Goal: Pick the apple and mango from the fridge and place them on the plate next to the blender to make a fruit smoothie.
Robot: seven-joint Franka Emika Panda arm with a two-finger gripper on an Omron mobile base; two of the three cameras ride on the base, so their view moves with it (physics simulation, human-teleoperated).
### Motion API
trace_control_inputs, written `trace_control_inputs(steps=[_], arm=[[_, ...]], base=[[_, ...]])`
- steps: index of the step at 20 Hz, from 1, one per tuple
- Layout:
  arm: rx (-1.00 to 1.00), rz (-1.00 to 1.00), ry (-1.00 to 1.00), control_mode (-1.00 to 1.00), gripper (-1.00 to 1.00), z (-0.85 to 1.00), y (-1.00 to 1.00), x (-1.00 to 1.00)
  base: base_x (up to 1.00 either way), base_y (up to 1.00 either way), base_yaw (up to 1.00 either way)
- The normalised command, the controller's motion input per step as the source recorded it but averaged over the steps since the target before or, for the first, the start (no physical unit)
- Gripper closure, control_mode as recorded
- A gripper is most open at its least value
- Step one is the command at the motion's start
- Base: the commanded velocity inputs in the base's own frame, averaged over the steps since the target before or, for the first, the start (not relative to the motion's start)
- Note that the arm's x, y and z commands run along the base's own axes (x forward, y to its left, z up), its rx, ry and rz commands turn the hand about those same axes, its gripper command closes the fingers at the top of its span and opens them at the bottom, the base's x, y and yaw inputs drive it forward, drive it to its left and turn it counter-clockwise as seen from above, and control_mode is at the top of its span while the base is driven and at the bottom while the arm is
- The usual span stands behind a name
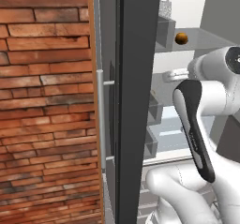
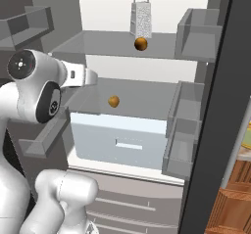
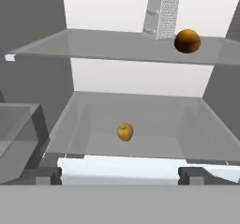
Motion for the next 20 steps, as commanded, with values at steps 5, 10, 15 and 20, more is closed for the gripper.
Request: trace_control_inputs(steps=[5, 10, 15, 20], arm=[[0.01, 0.0, -0.01, -1.0, -1.0, 0.92, -0.2, -0.09], [0.12, 0.0, 0.15, -1.0, -1.0, 0.72, -0.55, -0.04], [0.08, 0.0, 0.1, -1.0, -1.0, 0.1, -0.64, -0.01], [0.0, -0.01, 0.0, -1.0, -1.0, -0.4, -0.11, 0.1]], base=[[0.0, 0.0, 0.0], [0.0, 0.0, 0.0], [0.0, 0.0, 0.0], [0.0, 0.0, 0.0]])
